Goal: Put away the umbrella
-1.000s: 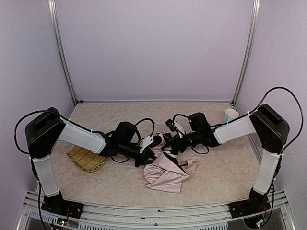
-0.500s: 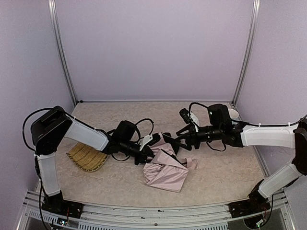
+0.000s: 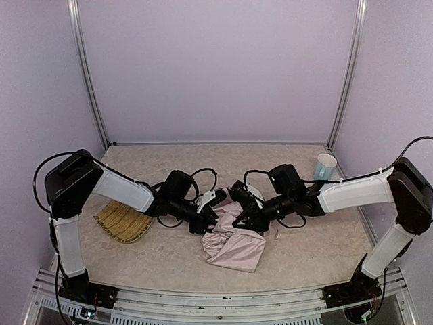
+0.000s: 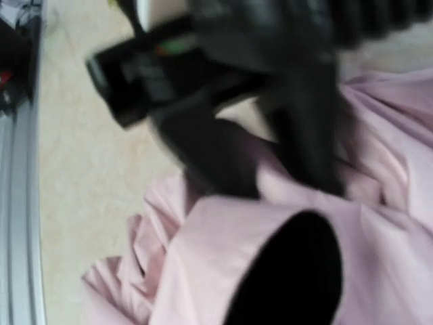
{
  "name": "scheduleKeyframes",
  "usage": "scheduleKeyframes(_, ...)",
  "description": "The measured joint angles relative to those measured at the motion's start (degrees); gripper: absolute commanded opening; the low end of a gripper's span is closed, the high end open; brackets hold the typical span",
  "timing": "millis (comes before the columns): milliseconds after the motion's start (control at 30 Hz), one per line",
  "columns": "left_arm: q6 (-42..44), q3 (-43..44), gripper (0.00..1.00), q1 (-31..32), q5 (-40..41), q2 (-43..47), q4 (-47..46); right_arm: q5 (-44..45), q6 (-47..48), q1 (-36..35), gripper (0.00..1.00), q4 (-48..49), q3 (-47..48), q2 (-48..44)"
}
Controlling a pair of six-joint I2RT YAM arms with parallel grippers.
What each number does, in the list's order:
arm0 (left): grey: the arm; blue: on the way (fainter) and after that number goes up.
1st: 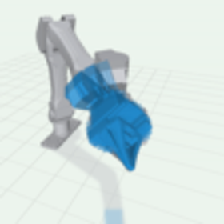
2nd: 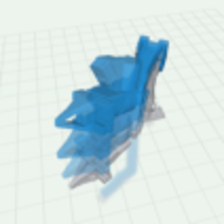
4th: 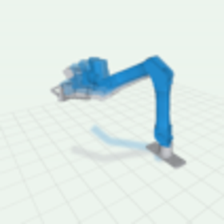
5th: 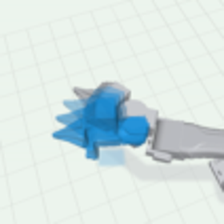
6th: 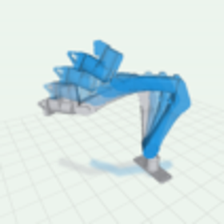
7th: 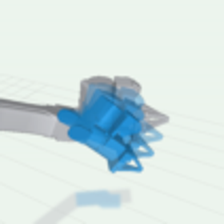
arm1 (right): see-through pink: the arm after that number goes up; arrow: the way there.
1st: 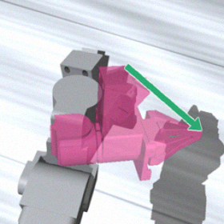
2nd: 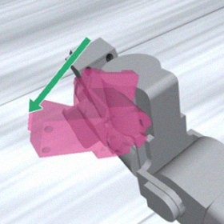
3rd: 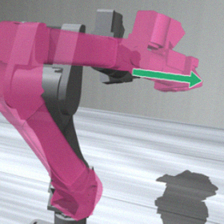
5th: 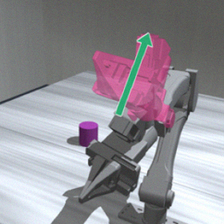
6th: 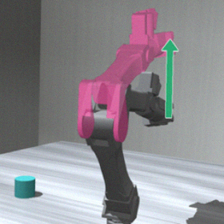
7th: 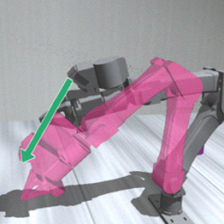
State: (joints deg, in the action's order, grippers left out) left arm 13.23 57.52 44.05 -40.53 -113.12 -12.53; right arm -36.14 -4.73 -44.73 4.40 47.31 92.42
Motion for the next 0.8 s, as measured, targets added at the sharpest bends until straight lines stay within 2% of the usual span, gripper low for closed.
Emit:
scheduleKeyframes(100,-1.3,-0.2,0.67,-0.5,1.6,0.3,0.0,-1.1,-1.2,0.0,0.00,0.6,0.0,-0.9)
scheduleKeyframes(233,-4.0,-4.6,0.81,-2.1,4.5,5.8,-2.3,-2.4,-2.3,0.0,0.00,1.5,0.0,-2.1)
scheduleKeyframes(433,-5.0,-10.0,0.80,-4.4,9.6,15.6,-4.9,-4.4,-4.0,0.0,0.00,2.4,0.0,-2.7)
scheduleKeyframes(667,-6.9,-21.3,0.81,-3.4,9.6,25.5,-8.7,-5.5,-5.4,0.0,0.00,3.2,0.0,-4.2)
scheduleKeyframes(800,-7.2,-24.7,0.81,-2.4,10.6,27.7,-9.8,-6.7,-5.7,0.0,0.00,3.2,0.0,-4.2)
